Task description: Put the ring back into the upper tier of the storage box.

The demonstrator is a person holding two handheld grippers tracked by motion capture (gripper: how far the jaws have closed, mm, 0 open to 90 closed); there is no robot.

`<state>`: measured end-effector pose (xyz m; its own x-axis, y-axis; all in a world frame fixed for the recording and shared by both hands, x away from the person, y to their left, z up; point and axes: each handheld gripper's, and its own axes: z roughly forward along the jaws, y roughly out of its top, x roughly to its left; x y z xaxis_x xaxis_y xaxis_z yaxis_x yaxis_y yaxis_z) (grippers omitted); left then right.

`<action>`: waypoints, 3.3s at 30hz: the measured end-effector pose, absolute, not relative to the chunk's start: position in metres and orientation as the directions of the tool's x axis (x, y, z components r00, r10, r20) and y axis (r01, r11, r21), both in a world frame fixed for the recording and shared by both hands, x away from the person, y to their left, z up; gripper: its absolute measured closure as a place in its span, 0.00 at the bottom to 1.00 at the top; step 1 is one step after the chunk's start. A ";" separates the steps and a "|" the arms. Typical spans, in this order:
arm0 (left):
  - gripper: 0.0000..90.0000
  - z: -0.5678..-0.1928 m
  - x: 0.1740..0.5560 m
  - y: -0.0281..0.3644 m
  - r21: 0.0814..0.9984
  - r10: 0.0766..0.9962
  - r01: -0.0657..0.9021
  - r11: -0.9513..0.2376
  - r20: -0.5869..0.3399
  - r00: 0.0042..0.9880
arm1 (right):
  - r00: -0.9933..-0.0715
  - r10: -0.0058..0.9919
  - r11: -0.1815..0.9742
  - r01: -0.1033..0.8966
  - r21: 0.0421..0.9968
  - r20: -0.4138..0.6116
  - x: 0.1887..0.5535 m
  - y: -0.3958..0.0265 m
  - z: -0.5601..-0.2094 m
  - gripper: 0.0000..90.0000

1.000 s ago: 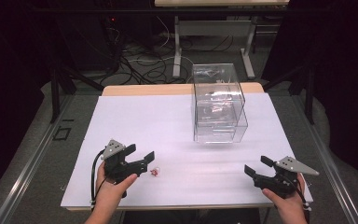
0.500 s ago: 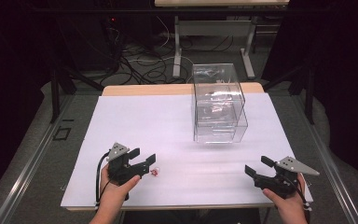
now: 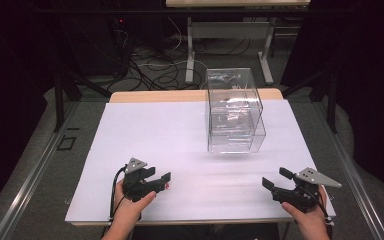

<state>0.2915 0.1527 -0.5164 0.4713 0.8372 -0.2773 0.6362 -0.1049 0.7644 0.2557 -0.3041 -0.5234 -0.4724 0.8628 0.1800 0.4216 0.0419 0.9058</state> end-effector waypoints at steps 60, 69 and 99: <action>0.62 -0.546 0.313 0.145 0.528 0.859 0.834 -0.162 -0.340 0.382 | -0.481 0.855 0.043 0.437 0.898 0.194 0.258 -0.304 -0.526 0.22; 0.68 -0.547 0.312 0.143 0.536 0.867 0.829 -0.161 -0.323 0.378 | -0.482 0.855 0.041 0.428 0.903 0.190 0.258 -0.303 -0.526 0.22; 0.78 -0.548 0.313 0.145 0.530 0.867 0.834 -0.153 -0.334 0.371 | -0.475 0.857 0.037 0.438 0.898 0.197 0.258 -0.304 -0.526 0.22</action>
